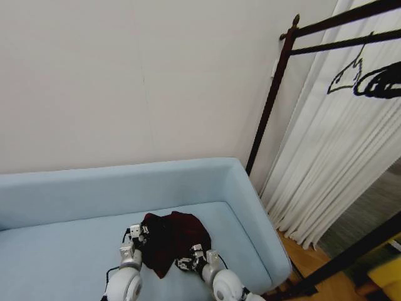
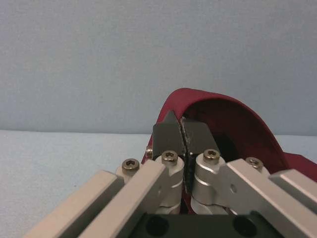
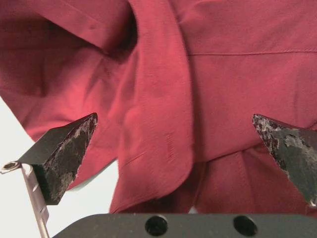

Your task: Pick up the clothes from the sofa and hang them on the clothes hanger.

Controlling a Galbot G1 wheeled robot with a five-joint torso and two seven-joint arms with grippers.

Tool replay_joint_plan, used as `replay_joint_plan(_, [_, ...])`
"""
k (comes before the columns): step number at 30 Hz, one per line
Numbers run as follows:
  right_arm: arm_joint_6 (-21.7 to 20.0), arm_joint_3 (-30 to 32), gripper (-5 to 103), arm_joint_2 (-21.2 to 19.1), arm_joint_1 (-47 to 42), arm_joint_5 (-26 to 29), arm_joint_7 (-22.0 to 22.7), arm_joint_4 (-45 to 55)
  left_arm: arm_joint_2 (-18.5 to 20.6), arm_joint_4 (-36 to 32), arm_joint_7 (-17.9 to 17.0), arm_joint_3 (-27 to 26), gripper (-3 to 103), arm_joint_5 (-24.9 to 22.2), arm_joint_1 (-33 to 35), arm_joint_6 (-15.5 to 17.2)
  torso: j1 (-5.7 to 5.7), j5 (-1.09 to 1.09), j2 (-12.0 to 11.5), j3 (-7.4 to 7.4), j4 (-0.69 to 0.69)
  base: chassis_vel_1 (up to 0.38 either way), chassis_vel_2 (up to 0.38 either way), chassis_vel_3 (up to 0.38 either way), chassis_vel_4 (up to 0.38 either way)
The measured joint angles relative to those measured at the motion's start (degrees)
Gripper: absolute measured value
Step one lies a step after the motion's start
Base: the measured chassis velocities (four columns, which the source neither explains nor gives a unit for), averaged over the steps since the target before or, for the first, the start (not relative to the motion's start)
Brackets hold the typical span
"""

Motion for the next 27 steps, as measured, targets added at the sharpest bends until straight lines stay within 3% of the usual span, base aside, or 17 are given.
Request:
replay_joint_plan(8, [1.3,0.9,97,1.2,0.5,-1.2,-1.2,-3.8,0.2,-1.5,0.0,-0.3,0,-0.6,0.5,0.6,0.00,0.00,0.0,0.00,0.00,0.000,0.000,0.000,0.000])
replay_joint_plan(11, [1.9,1.6,91,1.6,0.4,-1.6,-1.9,-4.6,0.0,-1.7,0.0,-0.5,0,-0.8,0.5,0.8,0.00,0.00,0.0,0.00,0.00,0.000,0.000,0.000,0.000])
replay_joint_plan(13, [1.9,1.7,80,1.6,0.2,-1.6,-2.1,-4.5,0.0,-1.8,0.0,-0.5,0,-0.9,0.6,0.8,0.00,0.00,0.0,0.00,0.00,0.000,0.000,0.000,0.000])
replay_joint_plan(14, [1.9,1.7,80,1.6,0.2,-1.6,-2.1,-4.5,0.0,-1.8,0.0,-0.5,0,-0.9,0.6,0.8,0.00,0.00,0.0,0.00,0.00,0.000,0.000,0.000,0.000])
replay_joint_plan(27, [1.8,0.6,31,1.5,-0.6,-2.3,-2.8,-2.9,0.0,-1.6,-0.1,-0.5,0,-1.1,0.3,0.8,0.00,0.00,0.0,0.00,0.00,0.000,0.000,0.000,0.000])
